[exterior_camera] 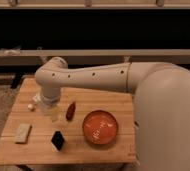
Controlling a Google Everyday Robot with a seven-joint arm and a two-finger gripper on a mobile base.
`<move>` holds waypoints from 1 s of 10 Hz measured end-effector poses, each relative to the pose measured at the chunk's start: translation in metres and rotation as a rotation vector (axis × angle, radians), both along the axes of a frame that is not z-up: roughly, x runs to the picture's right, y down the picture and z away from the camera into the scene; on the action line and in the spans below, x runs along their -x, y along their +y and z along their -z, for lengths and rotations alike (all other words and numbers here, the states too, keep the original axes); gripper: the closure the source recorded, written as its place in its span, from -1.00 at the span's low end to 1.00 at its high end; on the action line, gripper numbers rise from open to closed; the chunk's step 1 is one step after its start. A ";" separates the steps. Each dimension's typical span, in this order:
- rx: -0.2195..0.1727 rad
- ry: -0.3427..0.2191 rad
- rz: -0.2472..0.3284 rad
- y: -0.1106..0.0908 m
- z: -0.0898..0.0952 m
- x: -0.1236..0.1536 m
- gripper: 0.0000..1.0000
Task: Place the ceramic cup over the eraser
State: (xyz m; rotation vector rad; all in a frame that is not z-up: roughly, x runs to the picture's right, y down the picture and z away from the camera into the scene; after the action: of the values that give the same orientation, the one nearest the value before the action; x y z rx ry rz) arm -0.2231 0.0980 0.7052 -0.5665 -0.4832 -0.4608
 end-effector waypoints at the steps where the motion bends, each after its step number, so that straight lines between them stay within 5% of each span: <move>1: 0.000 0.000 0.000 0.000 0.000 0.000 -0.60; 10: 0.001 0.007 0.006 -0.002 -0.002 -0.001 -0.60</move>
State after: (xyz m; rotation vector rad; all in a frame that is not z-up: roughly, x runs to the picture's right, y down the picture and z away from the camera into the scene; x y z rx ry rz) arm -0.2216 0.0955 0.7068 -0.5701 -0.4753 -0.4639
